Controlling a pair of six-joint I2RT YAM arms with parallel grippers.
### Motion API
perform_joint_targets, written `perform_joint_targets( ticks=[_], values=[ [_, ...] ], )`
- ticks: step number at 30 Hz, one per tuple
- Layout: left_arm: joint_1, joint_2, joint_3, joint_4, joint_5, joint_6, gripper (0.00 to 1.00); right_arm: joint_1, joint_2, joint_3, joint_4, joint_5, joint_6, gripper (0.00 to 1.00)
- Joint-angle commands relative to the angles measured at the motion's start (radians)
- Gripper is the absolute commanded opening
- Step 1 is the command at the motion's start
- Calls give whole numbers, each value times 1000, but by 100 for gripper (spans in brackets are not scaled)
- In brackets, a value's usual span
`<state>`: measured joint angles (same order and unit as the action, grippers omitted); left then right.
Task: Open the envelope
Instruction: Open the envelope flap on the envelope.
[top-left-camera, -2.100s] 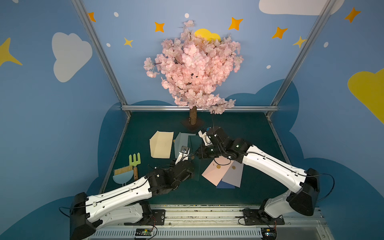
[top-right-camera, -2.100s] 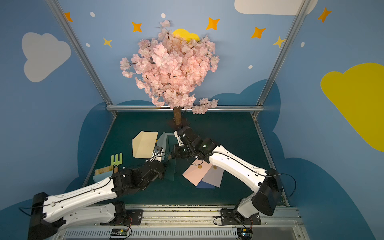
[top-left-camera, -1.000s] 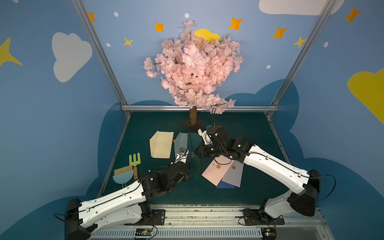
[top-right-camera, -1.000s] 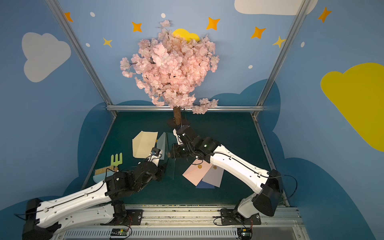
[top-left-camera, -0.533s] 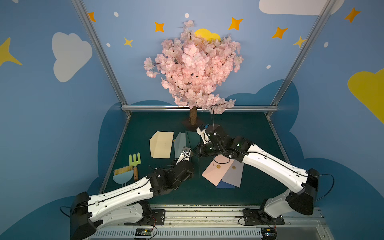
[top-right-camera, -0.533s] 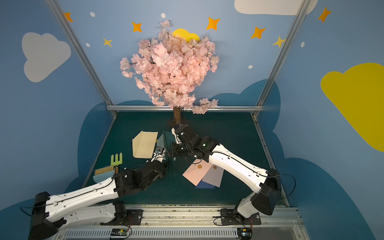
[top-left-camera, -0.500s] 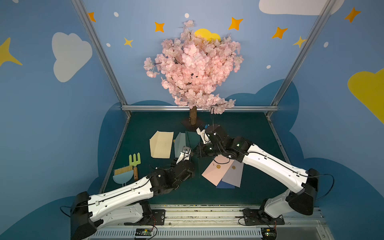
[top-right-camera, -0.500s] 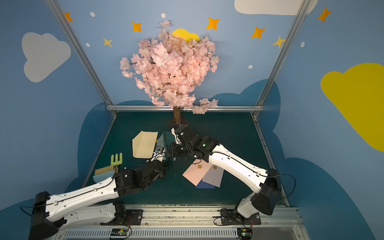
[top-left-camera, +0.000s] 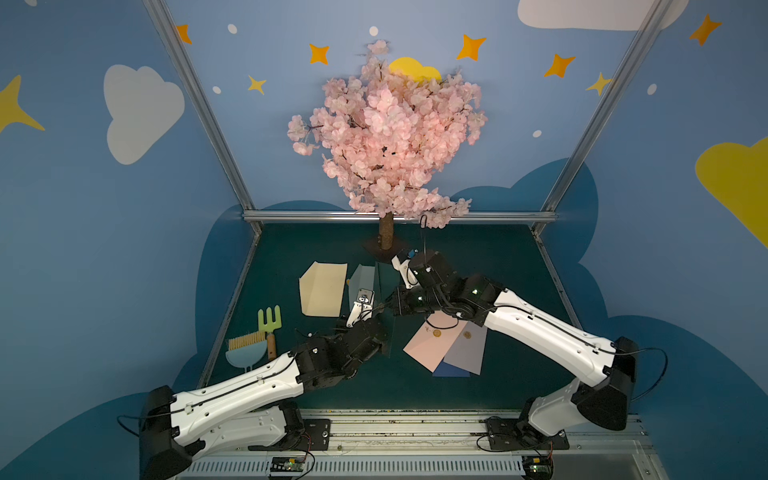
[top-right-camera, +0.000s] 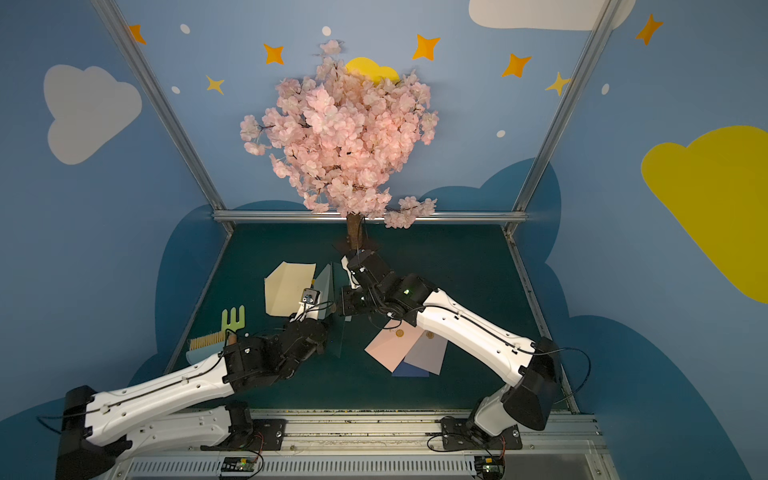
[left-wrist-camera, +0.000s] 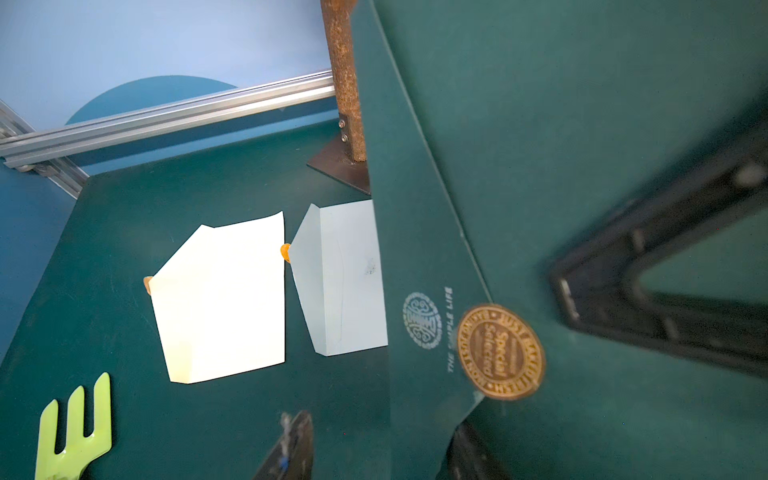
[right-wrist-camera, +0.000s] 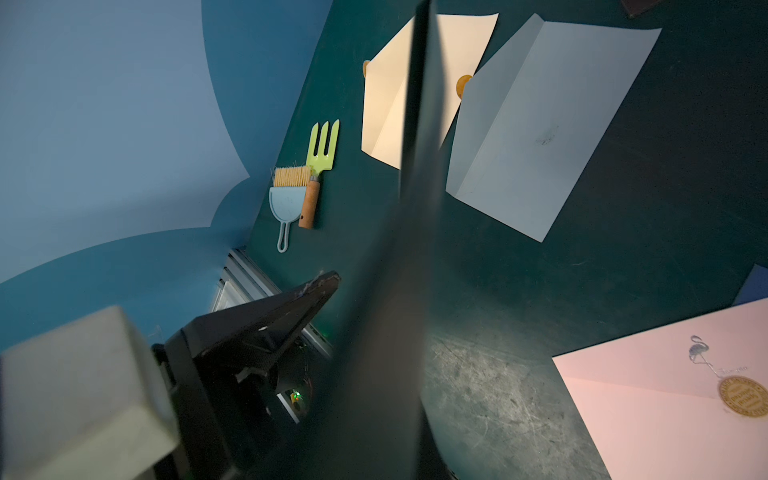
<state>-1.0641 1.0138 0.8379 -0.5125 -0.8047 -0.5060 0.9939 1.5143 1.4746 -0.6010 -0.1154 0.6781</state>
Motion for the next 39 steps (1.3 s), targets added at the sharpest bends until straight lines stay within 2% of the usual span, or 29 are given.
perform_joint_targets(
  ticks=[1, 39],
  values=[
    [25, -24, 8, -27, -45, -16, 52, 17, 2, 23, -34, -24, 5, 0],
    [81, -96, -42, -40, -7, -39, 53, 24, -12, -3, -21, -45, 5, 0]
  ],
)
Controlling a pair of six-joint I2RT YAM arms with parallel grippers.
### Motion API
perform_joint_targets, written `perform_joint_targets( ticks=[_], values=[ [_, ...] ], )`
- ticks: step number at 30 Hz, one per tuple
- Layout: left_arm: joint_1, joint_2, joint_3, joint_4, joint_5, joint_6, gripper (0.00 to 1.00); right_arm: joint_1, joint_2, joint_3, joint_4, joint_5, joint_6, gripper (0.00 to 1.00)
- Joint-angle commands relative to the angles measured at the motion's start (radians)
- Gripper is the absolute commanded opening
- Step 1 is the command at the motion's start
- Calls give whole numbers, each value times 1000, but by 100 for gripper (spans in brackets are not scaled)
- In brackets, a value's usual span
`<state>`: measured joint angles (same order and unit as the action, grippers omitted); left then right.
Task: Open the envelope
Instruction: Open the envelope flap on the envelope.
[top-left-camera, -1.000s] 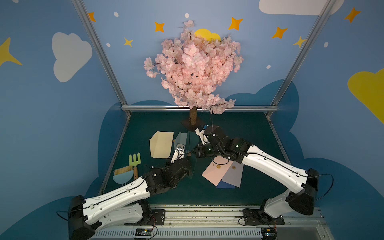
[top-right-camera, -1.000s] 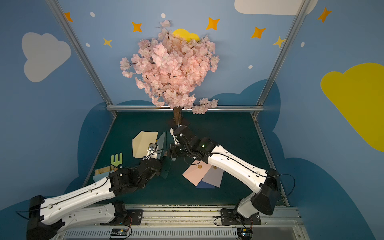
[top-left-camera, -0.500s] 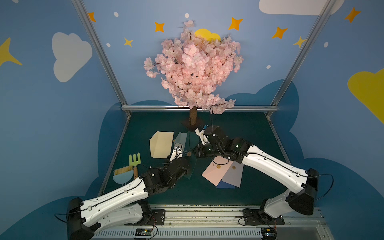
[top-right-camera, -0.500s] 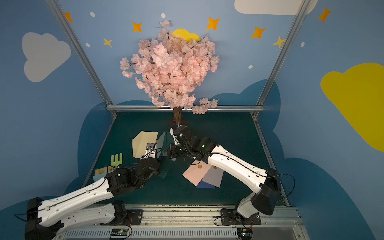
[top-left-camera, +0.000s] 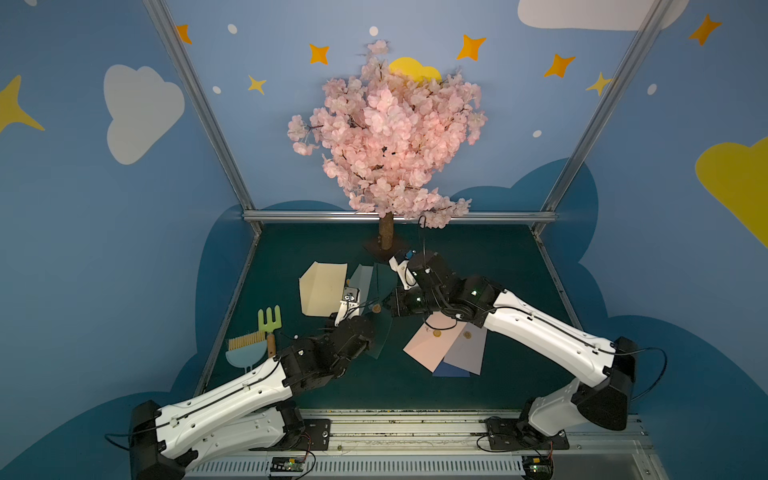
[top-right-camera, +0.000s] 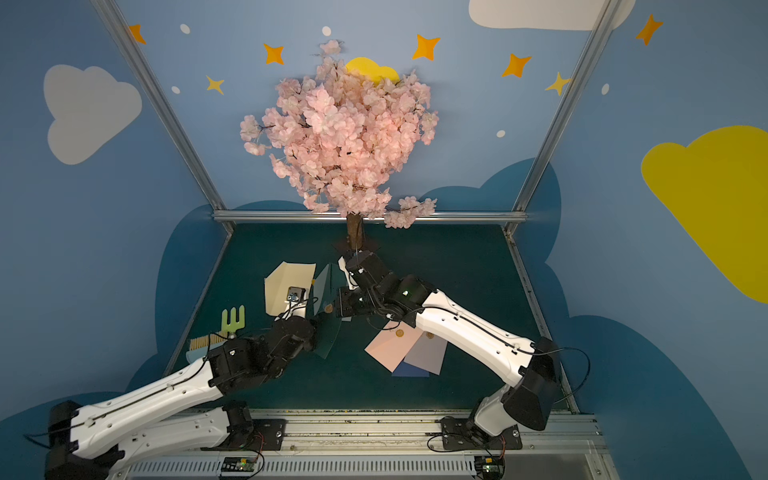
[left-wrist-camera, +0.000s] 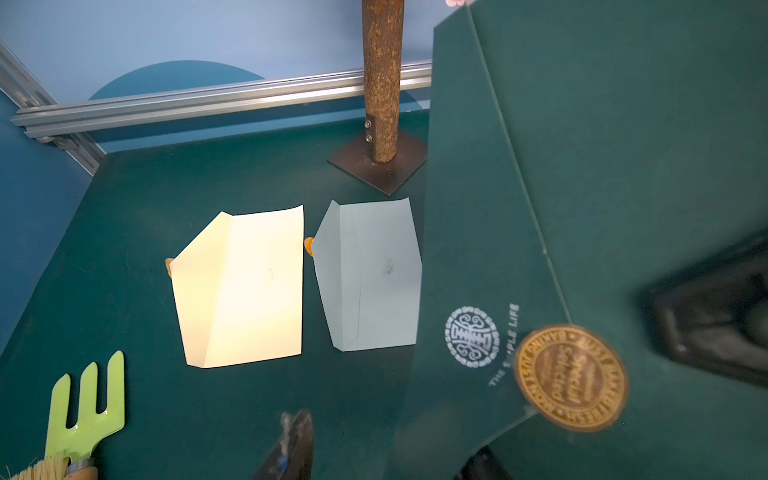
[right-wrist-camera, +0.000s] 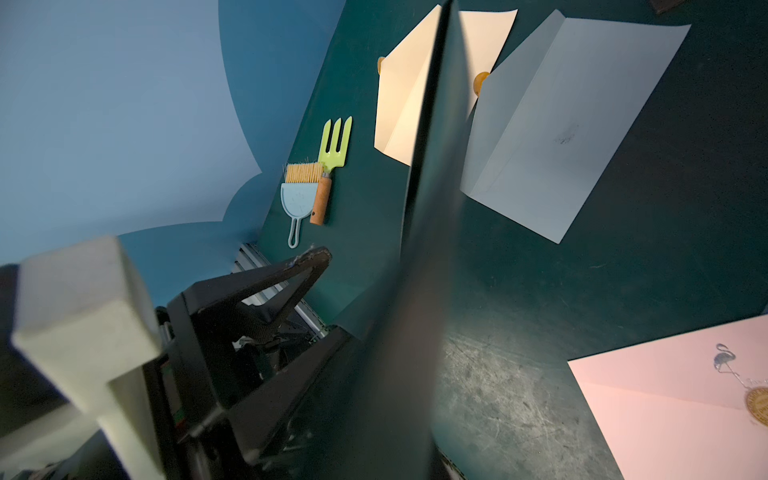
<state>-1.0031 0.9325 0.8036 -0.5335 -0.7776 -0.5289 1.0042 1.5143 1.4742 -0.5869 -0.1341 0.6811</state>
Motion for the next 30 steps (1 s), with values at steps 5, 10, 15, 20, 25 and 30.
perform_joint_targets(
  ticks=[5, 10, 15, 20, 25, 30],
  values=[
    [27, -26, -8, -30, -33, -17, 53, 18, -23, -14, -38, -25, 1, 0],
    [35, -47, -16, -43, -33, -22, 54, 18, -37, -22, -48, -25, -3, 0],
    [46, -63, -21, -55, -34, -24, 54, 17, -50, -34, -48, -29, -3, 0],
    [57, -70, -24, -56, -26, -26, 54, 19, -65, -46, -48, -39, -5, 0],
    [62, -81, -28, -69, -25, -31, 54, 19, -78, -61, -41, -49, -3, 0],
    [72, -98, -35, -74, -22, -32, 54, 20, -88, -71, -39, -59, -5, 0]
  ],
)
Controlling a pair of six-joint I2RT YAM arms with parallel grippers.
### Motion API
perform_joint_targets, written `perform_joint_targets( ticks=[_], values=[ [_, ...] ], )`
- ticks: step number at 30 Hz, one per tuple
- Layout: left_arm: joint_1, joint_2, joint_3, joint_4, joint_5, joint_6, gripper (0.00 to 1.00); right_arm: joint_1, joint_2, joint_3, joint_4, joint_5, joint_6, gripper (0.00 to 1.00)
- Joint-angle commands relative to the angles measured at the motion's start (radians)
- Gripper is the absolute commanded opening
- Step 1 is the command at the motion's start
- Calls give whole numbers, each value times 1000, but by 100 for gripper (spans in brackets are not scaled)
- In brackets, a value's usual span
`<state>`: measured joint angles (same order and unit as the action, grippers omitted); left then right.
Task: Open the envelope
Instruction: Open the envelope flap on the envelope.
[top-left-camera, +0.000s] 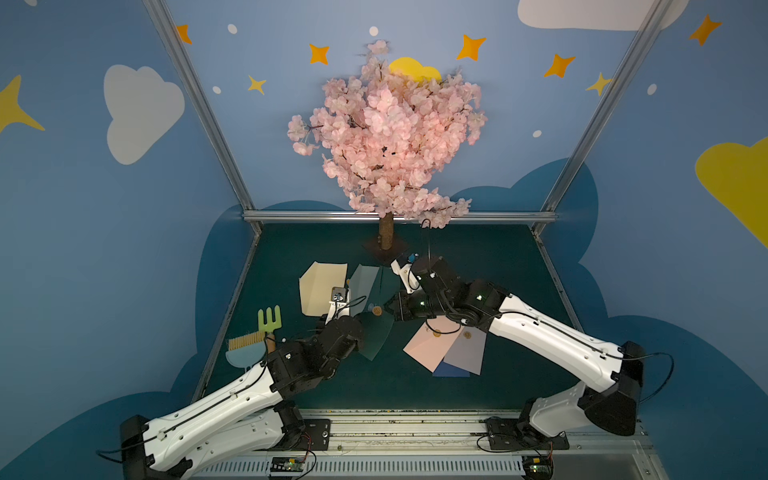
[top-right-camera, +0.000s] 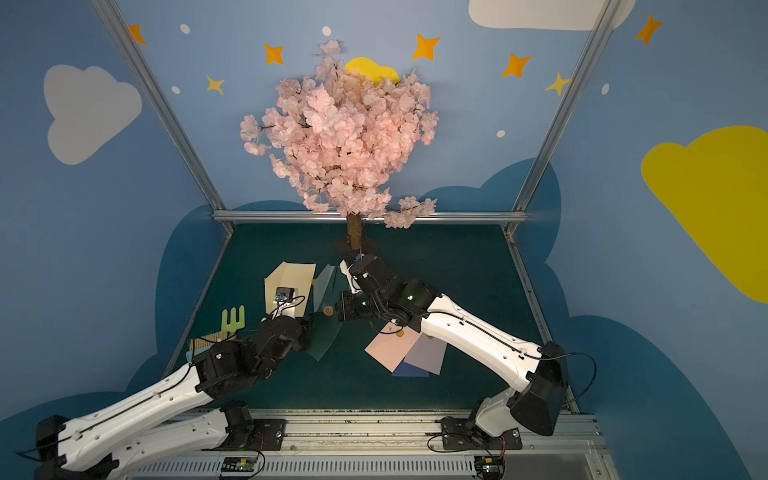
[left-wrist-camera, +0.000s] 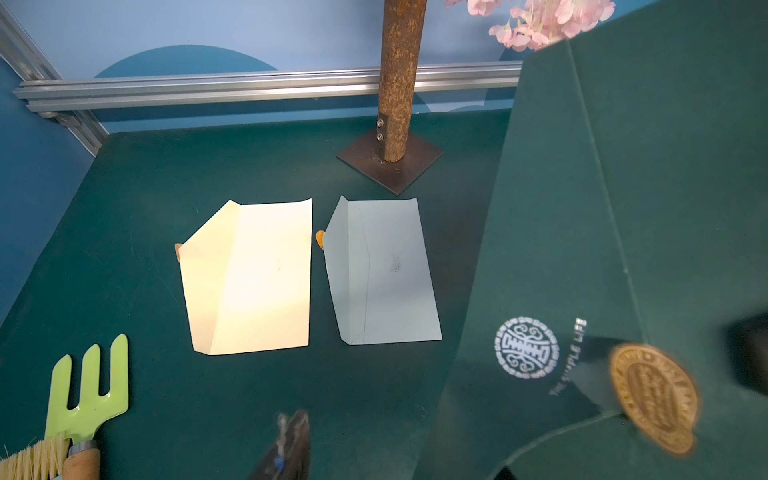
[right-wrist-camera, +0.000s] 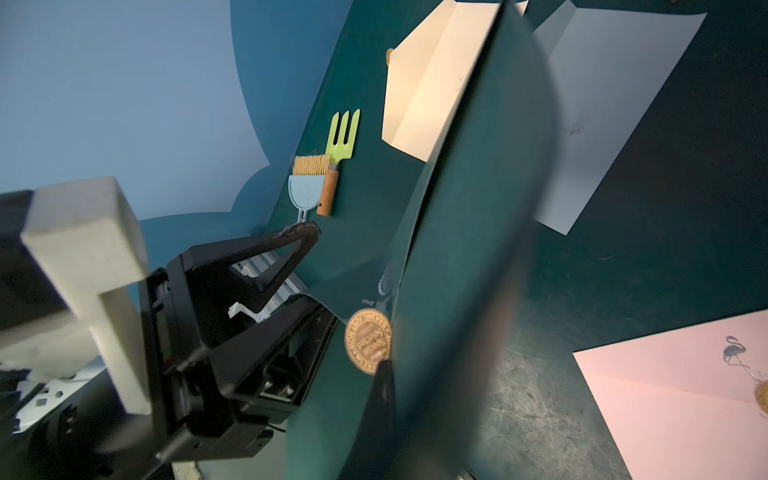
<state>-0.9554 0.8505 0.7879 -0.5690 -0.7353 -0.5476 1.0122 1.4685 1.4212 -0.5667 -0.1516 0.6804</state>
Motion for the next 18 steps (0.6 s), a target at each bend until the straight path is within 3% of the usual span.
perform_joint_targets(
  ticks=[1, 11, 18],
  values=[
    [26, -18, -23, -39, -63, -15, 54, 12, -45, -20, -58, -42, -4, 0],
    [32, -22, -30, -26, -40, -8, 54, 14, -42, -23, -50, -51, 0, 0],
    [29, -3, -40, 86, 92, 94, 54, 12, -44, -22, -44, -36, -1, 0]
  ],
)
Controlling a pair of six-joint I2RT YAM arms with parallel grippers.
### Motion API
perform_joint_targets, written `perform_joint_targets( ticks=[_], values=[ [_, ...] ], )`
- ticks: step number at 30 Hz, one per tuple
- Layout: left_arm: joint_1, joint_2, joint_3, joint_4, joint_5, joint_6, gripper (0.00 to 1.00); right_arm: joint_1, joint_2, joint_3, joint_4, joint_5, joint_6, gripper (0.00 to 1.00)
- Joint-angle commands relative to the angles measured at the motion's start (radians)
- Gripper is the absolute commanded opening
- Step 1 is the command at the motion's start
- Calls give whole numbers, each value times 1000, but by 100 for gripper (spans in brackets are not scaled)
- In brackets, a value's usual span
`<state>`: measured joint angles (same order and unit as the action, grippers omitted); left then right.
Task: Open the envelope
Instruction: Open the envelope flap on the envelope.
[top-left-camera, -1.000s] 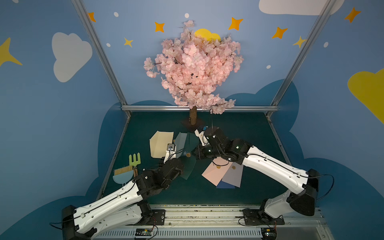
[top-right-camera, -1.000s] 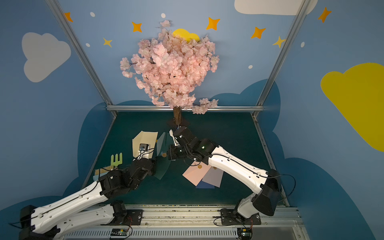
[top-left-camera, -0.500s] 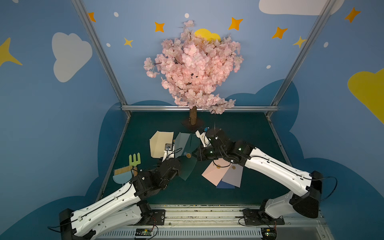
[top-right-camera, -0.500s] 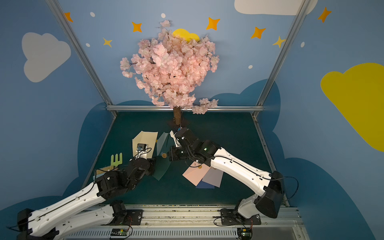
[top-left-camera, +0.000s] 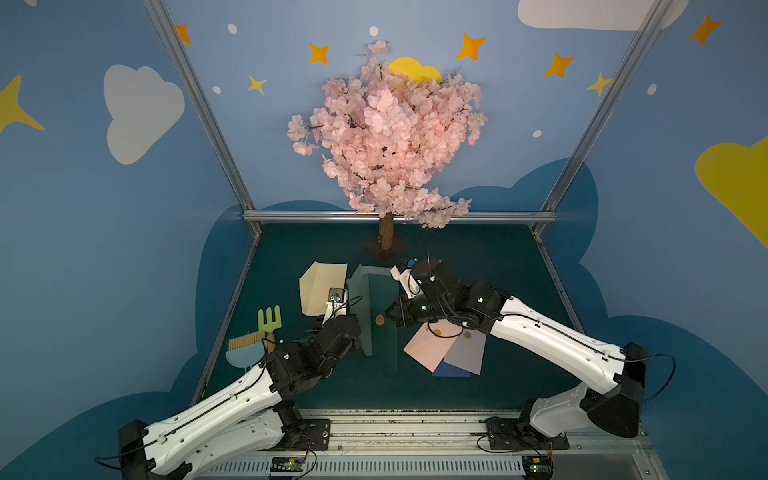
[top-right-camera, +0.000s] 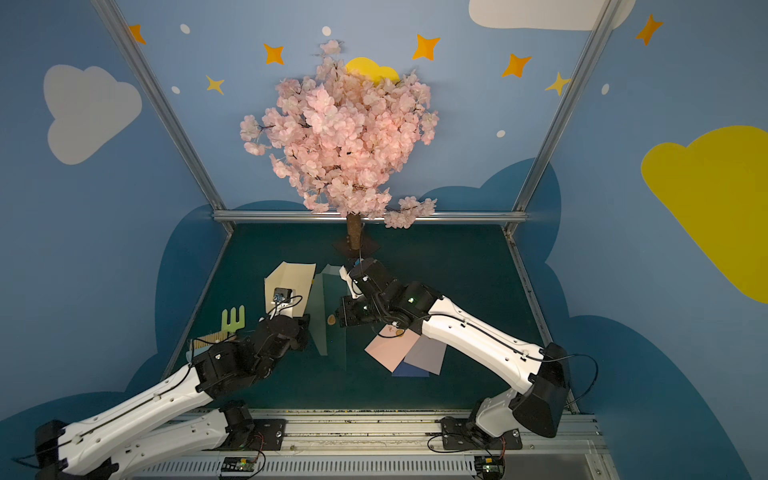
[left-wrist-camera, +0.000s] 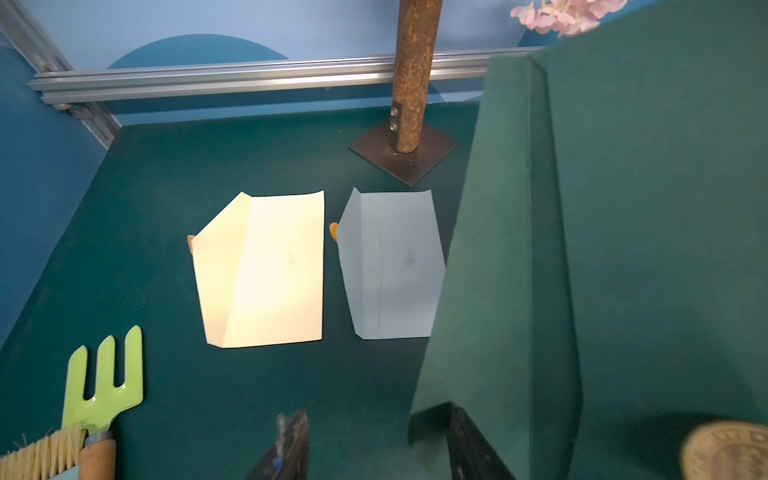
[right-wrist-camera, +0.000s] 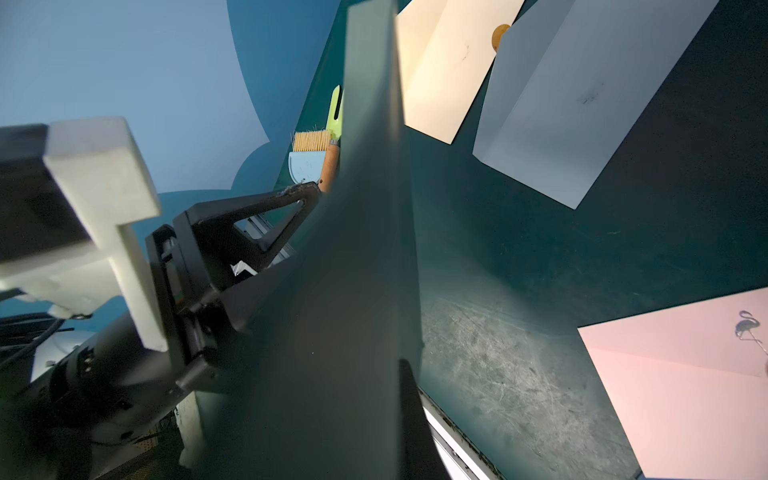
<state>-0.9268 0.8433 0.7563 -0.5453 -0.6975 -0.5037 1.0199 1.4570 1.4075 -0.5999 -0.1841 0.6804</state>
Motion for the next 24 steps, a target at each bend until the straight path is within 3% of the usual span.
perform_joint_targets(
  ticks=[1, 9, 16, 24],
  values=[
    [-1, 3, -14, 82, 67, 59, 55, 5, -32, -7, -7, -4, -2, 0],
    [-1, 5, -18, 108, 86, 68, 56, 2, -53, -35, 72, -65, -3, 0],
    [6, -35, -20, 20, -6, 4, 56, -3, -93, -70, 156, -200, -5, 0],
    [24, -118, -45, -21, -14, -5, 57, -6, -156, -168, 338, -393, 45, 0]
  ],
)
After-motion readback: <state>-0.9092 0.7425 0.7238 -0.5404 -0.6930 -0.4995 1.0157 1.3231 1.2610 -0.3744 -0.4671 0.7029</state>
